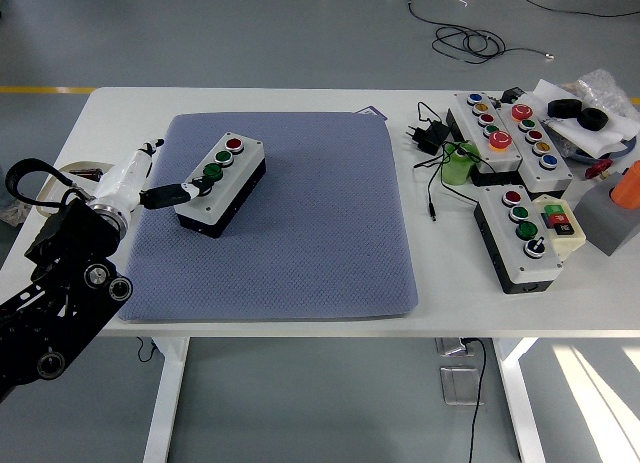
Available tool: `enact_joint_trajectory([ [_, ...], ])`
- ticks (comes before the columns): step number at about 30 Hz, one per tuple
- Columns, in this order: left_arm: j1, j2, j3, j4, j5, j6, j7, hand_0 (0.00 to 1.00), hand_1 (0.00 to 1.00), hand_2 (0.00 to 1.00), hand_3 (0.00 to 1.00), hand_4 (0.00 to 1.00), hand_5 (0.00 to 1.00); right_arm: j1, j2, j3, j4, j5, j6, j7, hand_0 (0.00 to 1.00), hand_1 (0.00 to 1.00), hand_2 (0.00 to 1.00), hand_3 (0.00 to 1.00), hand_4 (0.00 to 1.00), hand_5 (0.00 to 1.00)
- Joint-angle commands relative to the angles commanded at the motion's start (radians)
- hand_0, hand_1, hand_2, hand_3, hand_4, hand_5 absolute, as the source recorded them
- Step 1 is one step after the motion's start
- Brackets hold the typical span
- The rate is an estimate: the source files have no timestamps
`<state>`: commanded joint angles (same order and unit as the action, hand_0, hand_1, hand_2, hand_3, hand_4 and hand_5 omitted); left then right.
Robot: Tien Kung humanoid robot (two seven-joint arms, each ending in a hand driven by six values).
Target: Pick up the button,place it on the desk,press the button,press the button
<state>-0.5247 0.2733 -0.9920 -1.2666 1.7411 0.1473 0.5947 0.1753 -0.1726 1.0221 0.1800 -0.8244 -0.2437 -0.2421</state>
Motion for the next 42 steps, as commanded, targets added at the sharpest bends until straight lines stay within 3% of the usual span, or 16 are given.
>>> enact_joint_trajectory([
  [17, -0.105, -0.070, 0.095, 0.134, -0.047, -0.030, 0.051, 0.967, 0.998, 0.998, 0.998, 0.998, 0.725, 0.011, -0.004, 0.012, 0.000, -0.013, 0.001, 0.000, 0.787, 0.797, 0.817, 0.751, 0.412, 0.479],
  [18, -0.109, -0.073, 0.098, 0.138, -0.051, -0.032, 0.051, 0.899, 0.998, 0.998, 0.998, 0.998, 0.727, 0.012, -0.004, 0.013, 0.000, -0.013, 0.001, 0.000, 0.787, 0.797, 0.817, 0.751, 0.412, 0.479],
  [20, -0.121, -0.077, 0.109, 0.148, -0.050, -0.030, 0.051, 0.899, 0.998, 0.998, 0.998, 0.998, 0.727, 0.012, -0.004, 0.014, 0.000, -0.014, 0.000, 0.000, 0.787, 0.797, 0.817, 0.751, 0.412, 0.479],
  [23, -0.145, -0.083, 0.127, 0.164, -0.026, -0.034, 0.051, 0.899, 0.998, 0.998, 0.998, 0.998, 0.727, 0.014, -0.005, 0.014, 0.000, -0.013, 0.000, 0.001, 0.787, 0.797, 0.817, 0.751, 0.412, 0.479],
  [24, -0.151, -0.084, 0.133, 0.168, -0.016, -0.038, 0.051, 0.835, 0.998, 0.998, 0.998, 0.998, 0.701, 0.015, -0.005, 0.015, 0.000, -0.013, 0.000, 0.001, 0.787, 0.797, 0.817, 0.751, 0.412, 0.479],
  [29, -0.185, -0.089, 0.160, 0.184, 0.059, -0.065, 0.051, 0.835, 0.998, 0.998, 0.998, 0.998, 0.701, 0.016, -0.006, 0.016, 0.000, -0.015, 0.000, 0.000, 0.787, 0.797, 0.817, 0.751, 0.412, 0.479],
  [30, -0.188, -0.090, 0.161, 0.186, 0.074, -0.066, 0.051, 0.796, 0.978, 0.998, 0.998, 0.998, 0.565, 0.016, -0.006, 0.017, 0.000, -0.016, 0.000, 0.000, 0.787, 0.797, 0.817, 0.751, 0.412, 0.479],
  [42, -0.238, -0.119, 0.195, 0.279, 0.128, -0.124, 0.051, 0.782, 0.969, 0.998, 0.998, 0.998, 0.534, 0.015, -0.010, 0.023, 0.000, -0.022, -0.001, -0.001, 0.787, 0.797, 0.817, 0.751, 0.412, 0.479],
])
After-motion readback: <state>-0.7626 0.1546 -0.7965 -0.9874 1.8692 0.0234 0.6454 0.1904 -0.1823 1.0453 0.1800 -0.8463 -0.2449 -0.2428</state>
